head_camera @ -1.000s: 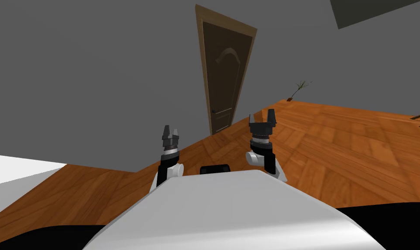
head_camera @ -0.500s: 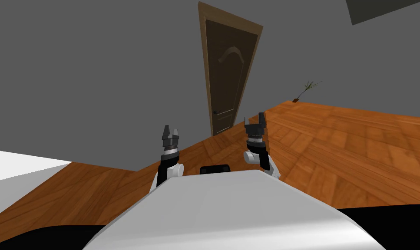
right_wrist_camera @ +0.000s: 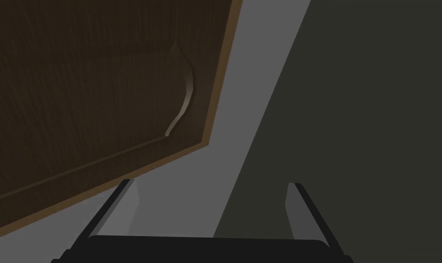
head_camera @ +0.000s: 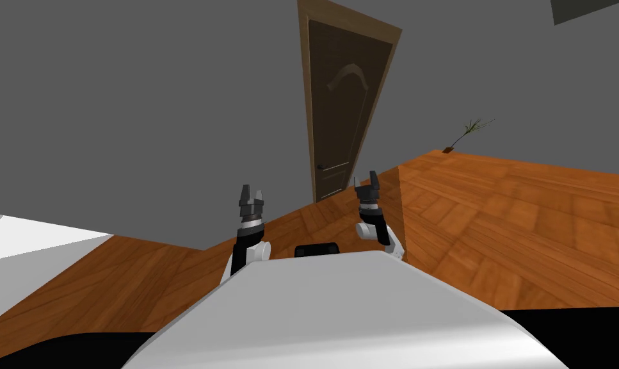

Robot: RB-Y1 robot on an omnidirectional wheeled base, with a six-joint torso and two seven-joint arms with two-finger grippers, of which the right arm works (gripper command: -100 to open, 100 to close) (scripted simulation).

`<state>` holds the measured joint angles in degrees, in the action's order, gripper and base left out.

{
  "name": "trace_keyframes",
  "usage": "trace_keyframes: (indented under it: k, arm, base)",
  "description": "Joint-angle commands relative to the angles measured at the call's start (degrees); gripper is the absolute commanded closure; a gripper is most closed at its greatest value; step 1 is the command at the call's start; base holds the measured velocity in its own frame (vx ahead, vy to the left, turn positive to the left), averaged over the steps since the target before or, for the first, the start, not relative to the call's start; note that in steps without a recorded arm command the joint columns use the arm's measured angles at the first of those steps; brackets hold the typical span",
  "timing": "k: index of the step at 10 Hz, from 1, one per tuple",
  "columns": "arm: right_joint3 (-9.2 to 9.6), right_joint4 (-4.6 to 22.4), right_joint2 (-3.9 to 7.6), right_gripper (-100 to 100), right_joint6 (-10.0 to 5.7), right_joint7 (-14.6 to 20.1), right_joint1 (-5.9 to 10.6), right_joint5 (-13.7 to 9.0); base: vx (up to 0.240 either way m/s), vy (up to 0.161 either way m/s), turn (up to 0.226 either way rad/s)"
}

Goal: Pull the door open

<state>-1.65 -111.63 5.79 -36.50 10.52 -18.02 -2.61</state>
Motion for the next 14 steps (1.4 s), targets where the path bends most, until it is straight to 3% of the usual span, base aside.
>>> trace_keyframes:
  k: [1, 3, 4, 7, 9, 13, 14]
  arm:
    - [0.34, 2.85, 0.76, -100, -0.26, 0.12, 0.93, -0.17]
    - [0.71, 6.45, 1.68, -100, -0.68, 0.27, 2.40, -0.36]
    - [0.71, 6.73, 1.68, -100, -0.68, 0.27, 2.40, -0.36]
    - [1.30, 12.82, 3.10, -100, -1.33, 0.50, 4.70, -0.68]
    - [1.50, 14.88, 3.57, -100, -1.55, 0.58, 5.48, -0.78]
    - [2.31, 22.95, 5.49, -100, -2.45, 0.90, 8.66, -1.21]
    - [2.31, 23.31, 5.49, -100, -2.45, 0.90, 8.66, -1.21]
  base:
    - [0.098, -0.014, 0.088]
    - [0.091, -0.025, 0.089]
    - [0.065, -0.024, 0.025]
    - [0.069, -0.025, 0.086]
    - [0.089, -0.035, 0.063]
    - [0.078, -0.033, 0.088]
    - [0.058, -0.026, 0.038]
